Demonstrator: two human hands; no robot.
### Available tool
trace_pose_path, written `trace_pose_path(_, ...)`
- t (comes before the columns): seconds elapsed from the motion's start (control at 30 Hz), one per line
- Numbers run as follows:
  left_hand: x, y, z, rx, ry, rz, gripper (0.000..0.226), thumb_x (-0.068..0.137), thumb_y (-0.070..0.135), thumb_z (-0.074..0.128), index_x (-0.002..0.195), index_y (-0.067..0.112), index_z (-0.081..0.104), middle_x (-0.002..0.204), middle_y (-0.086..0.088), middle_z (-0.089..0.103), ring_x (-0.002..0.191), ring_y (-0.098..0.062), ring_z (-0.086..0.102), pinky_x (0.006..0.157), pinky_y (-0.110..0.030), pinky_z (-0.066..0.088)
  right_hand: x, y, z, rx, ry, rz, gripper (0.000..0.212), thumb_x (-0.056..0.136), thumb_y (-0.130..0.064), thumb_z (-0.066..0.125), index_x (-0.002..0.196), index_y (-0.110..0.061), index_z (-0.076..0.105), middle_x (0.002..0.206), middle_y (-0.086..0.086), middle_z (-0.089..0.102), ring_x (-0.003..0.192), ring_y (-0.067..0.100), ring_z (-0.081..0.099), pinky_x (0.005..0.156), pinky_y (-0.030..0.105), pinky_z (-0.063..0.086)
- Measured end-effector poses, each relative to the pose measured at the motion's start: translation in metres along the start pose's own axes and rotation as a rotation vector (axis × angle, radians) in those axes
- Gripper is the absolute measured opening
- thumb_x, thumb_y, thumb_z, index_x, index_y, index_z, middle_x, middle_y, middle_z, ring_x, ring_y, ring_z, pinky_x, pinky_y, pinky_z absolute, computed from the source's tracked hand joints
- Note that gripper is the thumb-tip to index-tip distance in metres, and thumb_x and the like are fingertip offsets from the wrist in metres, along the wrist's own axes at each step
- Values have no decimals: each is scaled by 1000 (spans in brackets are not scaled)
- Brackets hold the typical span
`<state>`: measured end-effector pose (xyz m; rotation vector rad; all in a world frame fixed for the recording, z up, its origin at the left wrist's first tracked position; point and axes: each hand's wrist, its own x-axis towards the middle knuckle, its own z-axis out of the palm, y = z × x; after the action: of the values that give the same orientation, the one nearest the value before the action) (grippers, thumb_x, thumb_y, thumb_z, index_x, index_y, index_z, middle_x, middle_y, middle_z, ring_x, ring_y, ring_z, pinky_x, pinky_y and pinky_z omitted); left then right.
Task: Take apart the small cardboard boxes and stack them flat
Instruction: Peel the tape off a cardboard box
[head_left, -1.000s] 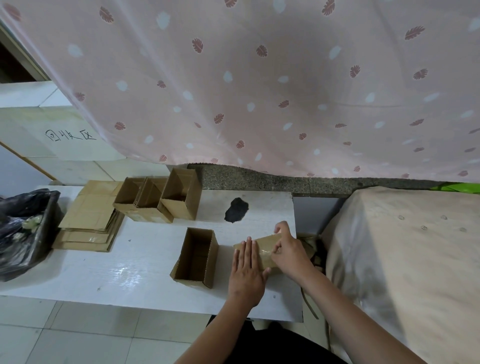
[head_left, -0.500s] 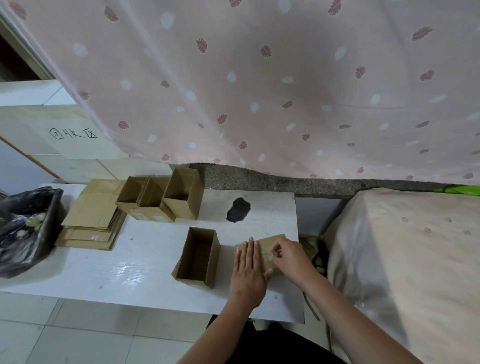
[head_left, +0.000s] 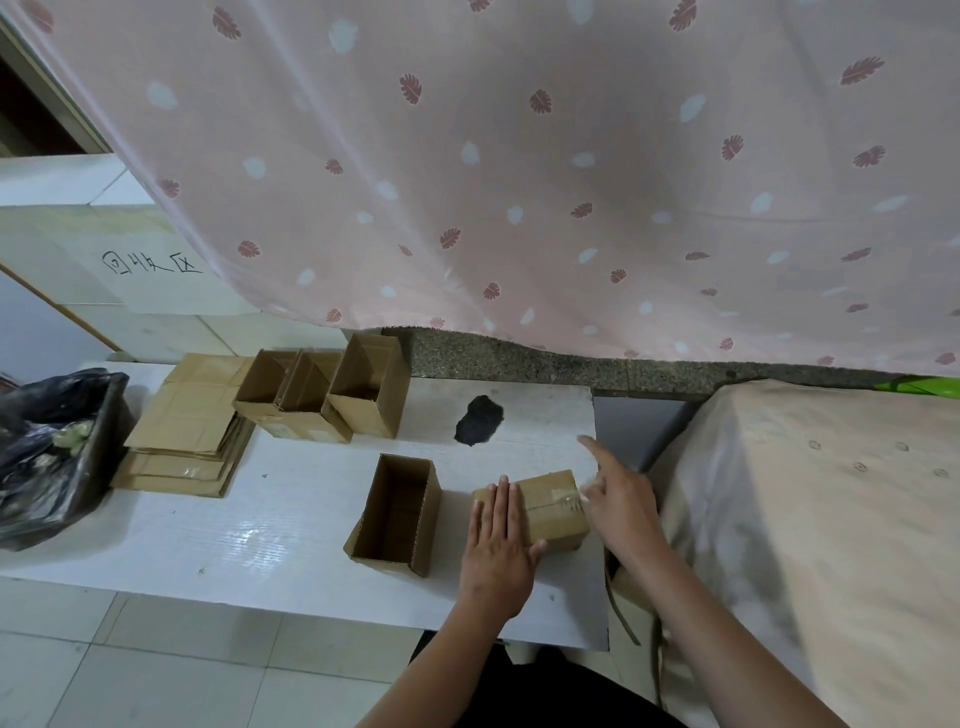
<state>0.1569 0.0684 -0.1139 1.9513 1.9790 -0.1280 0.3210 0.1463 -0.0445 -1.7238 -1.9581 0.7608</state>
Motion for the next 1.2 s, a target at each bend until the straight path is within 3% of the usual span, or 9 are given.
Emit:
trace_pose_path(0.13, 1, 0, -1, 4, 0, -5, 80, 101, 60, 6, 152, 7, -27, 159, -9, -35, 146, -24, -33, 120, -42, -21, 7, -1, -5, 30, -114, 91, 18, 89, -2, 64, 93, -14, 77, 91, -2, 69, 76, 3, 57, 61, 0, 36)
trace_pose_path(0.37, 3, 0, 1, 8, 7, -4, 81, 102, 60, 9, 152, 8, -26, 159, -9, -35, 147, -25, -32, 120, -44, -21, 7, 2, 4, 74, -284, 236, 15, 85, -11, 72, 92, -18, 60, 98, -6, 60, 83, 0, 56, 56, 8, 42)
trace_pose_path(0.47, 3, -1, 2, 13, 3, -2, 80, 101, 60, 6, 152, 8, -26, 158, -9, -36, 147, -24, -33, 121, -43, -20, 5, 2, 11, 17, -318, 193, 15, 93, -11, 63, 84, -15, 51, 86, 0, 63, 65, 9, 67, 51, 15, 46)
trace_pose_path(0.53, 3, 0, 3, 18, 6, -3, 81, 98, 62, 1, 152, 8, -27, 159, -9, -35, 146, -24, -34, 121, -43, -21, 2, 2, 10, -70, -288, 136, 22, 91, -21, 68, 83, -19, 48, 74, -5, 58, 55, 7, 58, 44, 19, 40)
trace_pose_path(0.63, 3, 0, 3, 18, 6, -6, 81, 96, 62, -1, 151, 8, -28, 158, -9, -36, 146, -23, -35, 120, -43, -21, 1, 4, 5, -84, -246, 9, 30, 85, -28, 76, 107, -28, 55, 70, -12, 56, 63, 4, 52, 53, 22, 39)
trace_pose_path(0.73, 4, 0, 3, 12, 6, -8, 82, 95, 63, -3, 151, 9, -29, 158, -9, -37, 146, -23, -35, 119, -39, -20, 4, 5, 6, 30, -296, 20, 25, 89, -27, 72, 113, -19, 71, 99, -4, 70, 87, 7, 61, 68, 9, 39)
trace_pose_path(0.9, 3, 1, 2, 26, 1, -18, 83, 91, 63, -7, 151, 9, -29, 158, -9, -38, 145, -23, -36, 118, -39, -22, 3, 9, 12, -81, -360, -13, 25, 96, -16, 62, 120, -10, 63, 132, -2, 39, 109, 11, 50, 93, 14, 36)
trace_pose_path(1.03, 4, 2, 1, 21, 5, -22, 82, 93, 63, -5, 151, 9, -28, 158, -9, -36, 146, -23, -34, 121, -40, -17, 7, 3, 6, -117, -338, -45, 11, 93, -8, 62, 96, -19, 63, 110, -3, 55, 103, 14, 57, 85, 23, 47)
trace_pose_path(1.2, 3, 1, 2, 18, 12, -21, 81, 98, 62, 2, 151, 9, -29, 158, -8, -37, 147, -23, -33, 119, -39, -22, 13, 3, -6, -161, -240, -113, 27, 81, -8, 74, 82, -17, 49, 87, -4, 53, 85, 14, 49, 68, 24, 39)
